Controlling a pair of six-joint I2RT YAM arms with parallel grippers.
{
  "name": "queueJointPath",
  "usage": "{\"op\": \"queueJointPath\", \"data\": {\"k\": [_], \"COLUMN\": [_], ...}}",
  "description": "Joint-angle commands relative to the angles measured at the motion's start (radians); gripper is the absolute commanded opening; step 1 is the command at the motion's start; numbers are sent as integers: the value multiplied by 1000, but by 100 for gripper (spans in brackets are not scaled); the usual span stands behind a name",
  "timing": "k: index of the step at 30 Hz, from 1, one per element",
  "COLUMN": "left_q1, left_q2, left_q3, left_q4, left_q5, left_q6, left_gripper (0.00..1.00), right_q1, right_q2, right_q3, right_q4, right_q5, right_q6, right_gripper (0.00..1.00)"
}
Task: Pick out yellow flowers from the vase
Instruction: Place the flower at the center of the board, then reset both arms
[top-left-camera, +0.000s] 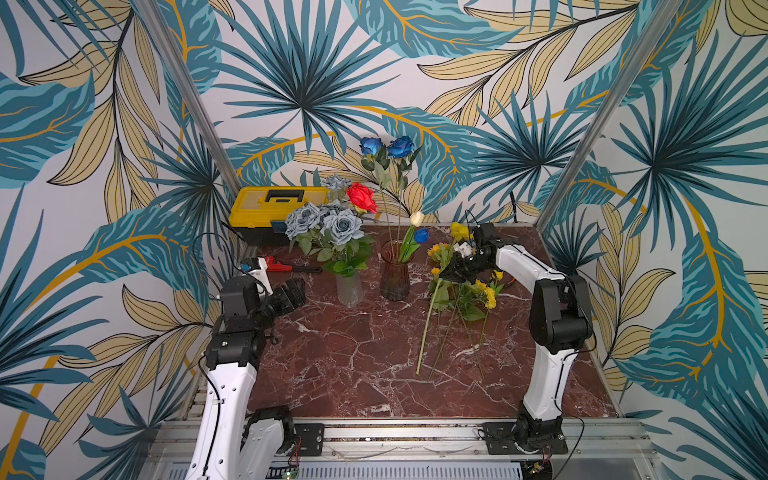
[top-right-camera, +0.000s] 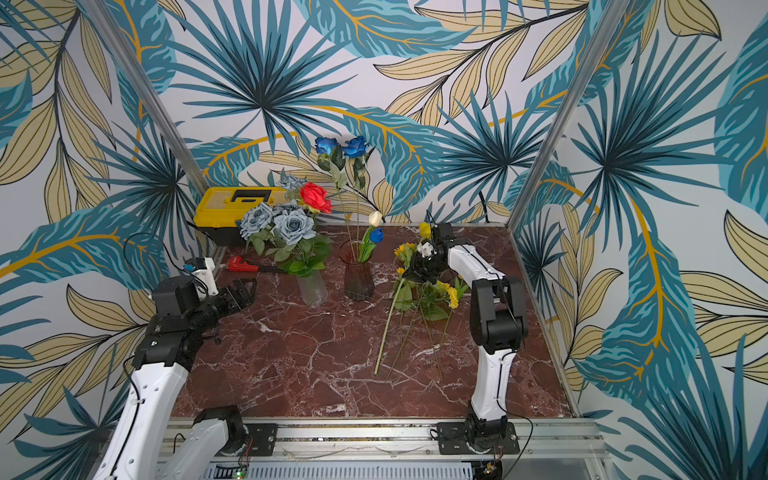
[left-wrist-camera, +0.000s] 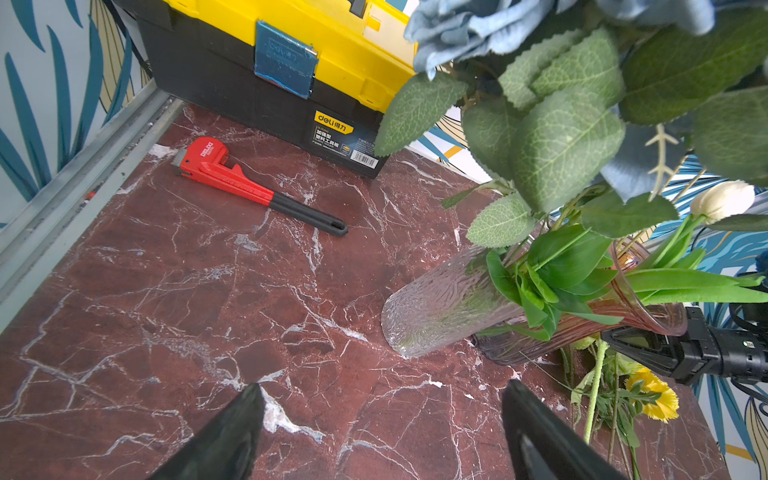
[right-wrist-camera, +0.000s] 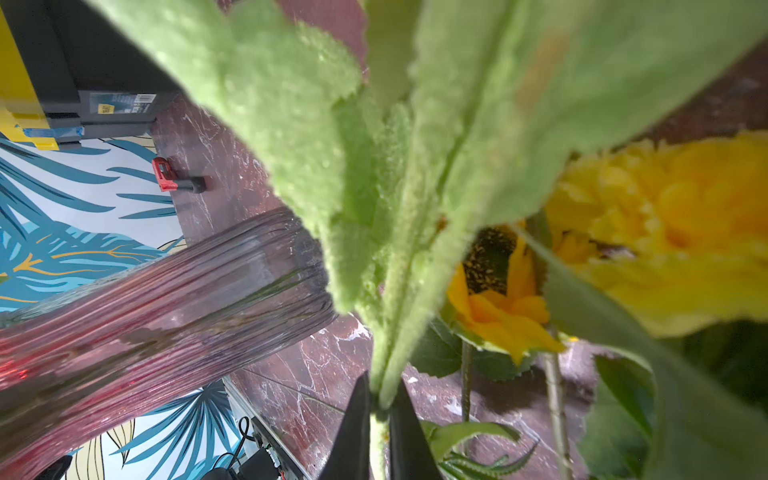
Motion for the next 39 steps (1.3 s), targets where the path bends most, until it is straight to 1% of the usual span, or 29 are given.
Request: {"op": "queueJointPath", "data": {"k": [1,4,8,12,17,21,24,26,29,33,36,39], "left_q1": [13,14,15,14,14,14,14,13,14,14,13,13], "left_q2": [-10,-15,-21,-20,-20,-16,-10,-4,9,35,43,44], "left_q3": [-10,-11,-14,-13,-13,-15,-15,-16,-17,-17,-18,-27], "left_q4": [15,15,15,16,15,15,15,15,15,16,16,15], "left_q5": [7,4,2,3,2,-2,-6,-9,-7,0,-10,-35], "left_q6": [-2,-2,-4,-3,-4,-3,-5,-5,-8,-12,-17,-28], "left_gripper": [90,90,90,90,90,90,90,90,90,90,91,95], "right_q1": [-1,0,0,0,0,1,1,1,1,1,1,1], "right_q2": [-45,-54,-79,-122,-234,-344,-454,-552,-743,-1003,-1130,-1208], "right_q3": [-12,-18,-28,-41,-68,-64,-90,-144,-292,-576,-737,-876], "right_q4": [7,0,-8,-17,-34,-94,-106,-75,9,208,294,389], "right_q5": [4,8,25,40,104,188,277,351,522,722,851,944], "right_q6": [4,-1,-4,-6,-13,-51,-68,-67,-58,-55,-66,-79], "right_gripper": [16,28,42,51,65,81,87,89,94,100,100,99]}}
